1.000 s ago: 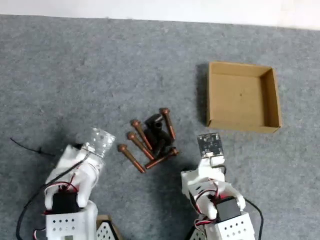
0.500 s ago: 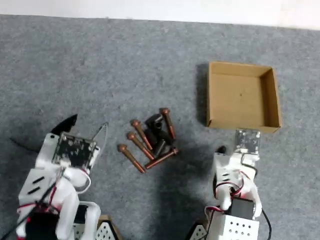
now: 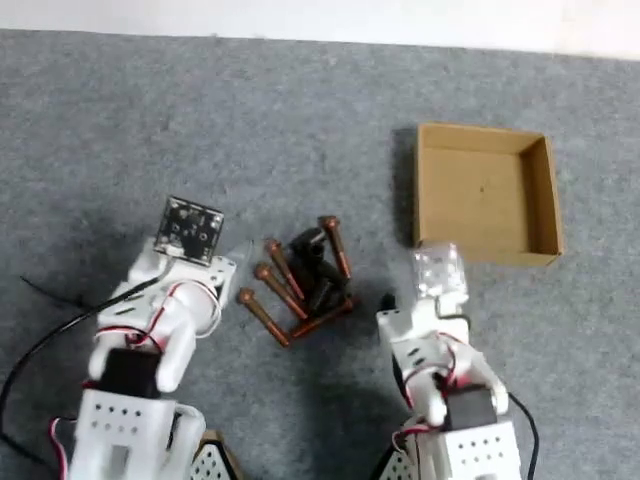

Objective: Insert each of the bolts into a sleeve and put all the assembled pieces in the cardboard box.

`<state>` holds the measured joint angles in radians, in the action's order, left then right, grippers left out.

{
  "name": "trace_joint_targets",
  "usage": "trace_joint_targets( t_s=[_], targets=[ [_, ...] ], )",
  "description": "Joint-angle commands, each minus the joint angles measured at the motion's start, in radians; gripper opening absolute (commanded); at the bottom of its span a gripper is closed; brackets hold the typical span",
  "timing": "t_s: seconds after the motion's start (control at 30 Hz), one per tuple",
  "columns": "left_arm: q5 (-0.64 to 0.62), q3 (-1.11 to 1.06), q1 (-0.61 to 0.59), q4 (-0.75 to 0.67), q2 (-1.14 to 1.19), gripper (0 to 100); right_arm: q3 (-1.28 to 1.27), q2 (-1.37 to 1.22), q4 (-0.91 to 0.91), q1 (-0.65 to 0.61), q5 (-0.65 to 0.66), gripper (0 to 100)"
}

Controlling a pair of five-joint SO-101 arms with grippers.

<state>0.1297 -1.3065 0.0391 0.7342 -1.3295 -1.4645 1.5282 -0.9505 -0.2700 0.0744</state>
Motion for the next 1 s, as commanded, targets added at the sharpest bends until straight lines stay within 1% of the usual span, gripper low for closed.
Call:
trace_joint_targets(
  t_s=[0.0,0.07,0.2,0.27,0.37,0.5,0.6,0.7,0.97],
  targets=[
    [-0.008,-0.099,0.002,-0.123,0.008,23,0.142,-0.22,0.104,-0.05,-0.011,18.7],
    [-0.008,-0.14,-0.033,-0.158,0.008,23,0.194,-0.358,0.15,-0.114,-0.017,18.7],
    [-0.014,-0.171,-0.082,-0.186,0.008,23,0.323,-0.621,0.271,-0.209,-0.106,18.7],
    [-0.055,-0.171,-0.097,-0.187,0.008,23,0.39,-0.737,0.326,-0.249,-0.132,18.7],
    [-0.078,-0.176,-0.13,-0.218,0.008,23,0.495,-0.9,0.364,-0.305,-0.138,18.7],
    [-0.081,-0.173,-0.154,-0.221,0.008,23,0.634,-1.102,0.367,-0.358,-0.138,18.7],
    [-0.081,-0.173,-0.154,-0.221,0.008,23,0.716,-1.245,0.367,-0.372,-0.138,18.7],
    [-0.114,-0.17,-0.157,-0.221,0.008,23,0.782,-1.36,0.367,-0.361,-0.138,18.7],
    [-0.114,-0.168,-0.157,-0.238,0.008,23,0.944,-1.596,0.367,-0.348,-0.133,18.7]
  ],
)
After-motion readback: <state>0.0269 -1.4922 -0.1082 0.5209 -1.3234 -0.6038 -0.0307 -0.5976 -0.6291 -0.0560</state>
